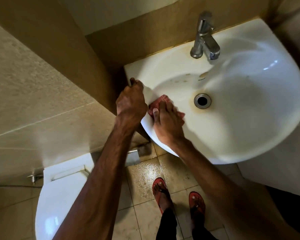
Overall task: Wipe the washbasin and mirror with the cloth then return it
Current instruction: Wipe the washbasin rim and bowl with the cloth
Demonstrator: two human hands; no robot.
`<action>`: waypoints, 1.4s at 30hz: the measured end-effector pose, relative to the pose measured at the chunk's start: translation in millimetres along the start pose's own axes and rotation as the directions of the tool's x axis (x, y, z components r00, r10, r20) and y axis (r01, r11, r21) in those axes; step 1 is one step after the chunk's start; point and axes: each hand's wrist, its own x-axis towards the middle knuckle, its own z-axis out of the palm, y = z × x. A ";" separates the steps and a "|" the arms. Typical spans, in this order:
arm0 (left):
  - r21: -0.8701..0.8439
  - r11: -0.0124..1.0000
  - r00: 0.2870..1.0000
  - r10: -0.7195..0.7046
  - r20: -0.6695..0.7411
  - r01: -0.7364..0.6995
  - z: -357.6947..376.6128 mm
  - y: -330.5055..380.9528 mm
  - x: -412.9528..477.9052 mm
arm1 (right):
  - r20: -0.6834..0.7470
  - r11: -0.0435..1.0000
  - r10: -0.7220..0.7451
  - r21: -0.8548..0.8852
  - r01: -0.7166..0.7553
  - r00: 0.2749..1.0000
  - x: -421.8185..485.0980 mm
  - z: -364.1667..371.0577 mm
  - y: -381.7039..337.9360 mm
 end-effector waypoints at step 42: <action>-0.113 0.968 0.968 0.210 -0.134 -0.226 34.8 19.2 1.7 | 0.380 0.975 -0.154 -0.092 0.203 0.912 -22.5 -54.7 68.7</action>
